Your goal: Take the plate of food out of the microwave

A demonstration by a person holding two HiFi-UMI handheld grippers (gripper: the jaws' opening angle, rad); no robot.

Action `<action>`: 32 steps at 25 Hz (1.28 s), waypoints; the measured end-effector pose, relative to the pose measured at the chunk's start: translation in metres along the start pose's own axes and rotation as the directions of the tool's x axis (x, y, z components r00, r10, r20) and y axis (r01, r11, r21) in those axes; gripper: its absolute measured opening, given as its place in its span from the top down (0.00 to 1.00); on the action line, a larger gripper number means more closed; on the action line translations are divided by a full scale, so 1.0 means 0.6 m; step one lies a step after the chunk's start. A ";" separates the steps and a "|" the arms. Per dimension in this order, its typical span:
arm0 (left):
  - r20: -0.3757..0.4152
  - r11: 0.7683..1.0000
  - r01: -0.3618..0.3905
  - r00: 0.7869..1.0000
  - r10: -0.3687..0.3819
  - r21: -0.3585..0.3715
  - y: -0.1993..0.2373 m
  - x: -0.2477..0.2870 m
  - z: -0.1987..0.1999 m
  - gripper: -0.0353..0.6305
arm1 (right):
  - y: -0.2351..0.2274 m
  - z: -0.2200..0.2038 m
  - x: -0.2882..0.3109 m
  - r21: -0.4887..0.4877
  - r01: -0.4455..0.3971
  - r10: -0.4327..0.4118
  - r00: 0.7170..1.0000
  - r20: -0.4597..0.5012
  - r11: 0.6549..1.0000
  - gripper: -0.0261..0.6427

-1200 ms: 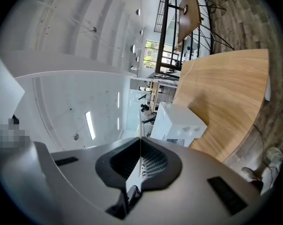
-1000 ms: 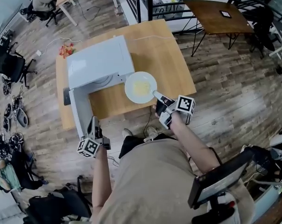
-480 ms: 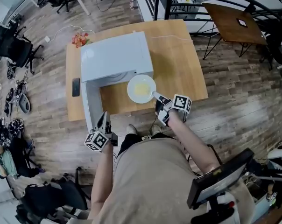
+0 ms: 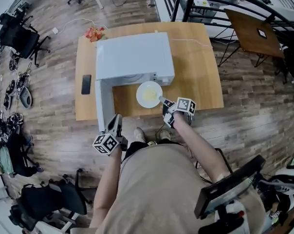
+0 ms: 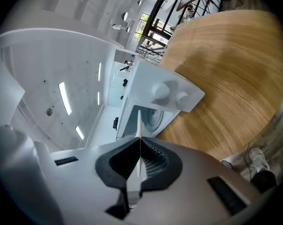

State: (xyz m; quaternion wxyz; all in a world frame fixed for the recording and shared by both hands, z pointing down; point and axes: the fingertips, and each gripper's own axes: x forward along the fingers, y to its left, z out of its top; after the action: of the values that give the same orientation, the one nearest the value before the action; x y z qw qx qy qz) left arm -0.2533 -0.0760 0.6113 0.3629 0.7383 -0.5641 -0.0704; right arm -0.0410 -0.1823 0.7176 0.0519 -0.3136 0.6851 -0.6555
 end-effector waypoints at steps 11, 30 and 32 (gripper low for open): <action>-0.036 1.000 0.004 0.999 -0.005 -0.015 0.034 -0.021 -0.011 0.94 | -0.123 -0.038 0.100 0.063 0.111 -0.111 0.994 -0.015 0.992 0.94; -0.075 0.997 0.074 0.994 -0.073 0.021 0.023 -0.052 0.013 0.94 | -0.265 -0.063 0.174 -0.218 0.443 -0.448 0.893 0.028 0.869 0.93; -0.072 0.995 0.096 0.993 -0.094 0.022 0.015 -0.054 0.023 0.94 | -0.265 -0.065 0.187 -0.261 0.460 -0.468 0.883 0.036 0.849 0.86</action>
State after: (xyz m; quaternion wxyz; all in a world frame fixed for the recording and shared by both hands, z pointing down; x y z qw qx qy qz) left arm -0.2792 -0.0547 0.5970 0.3695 0.7708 -0.5161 -0.0541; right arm -0.0920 -0.1955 0.9091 -0.1596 -0.4642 0.6703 -0.5565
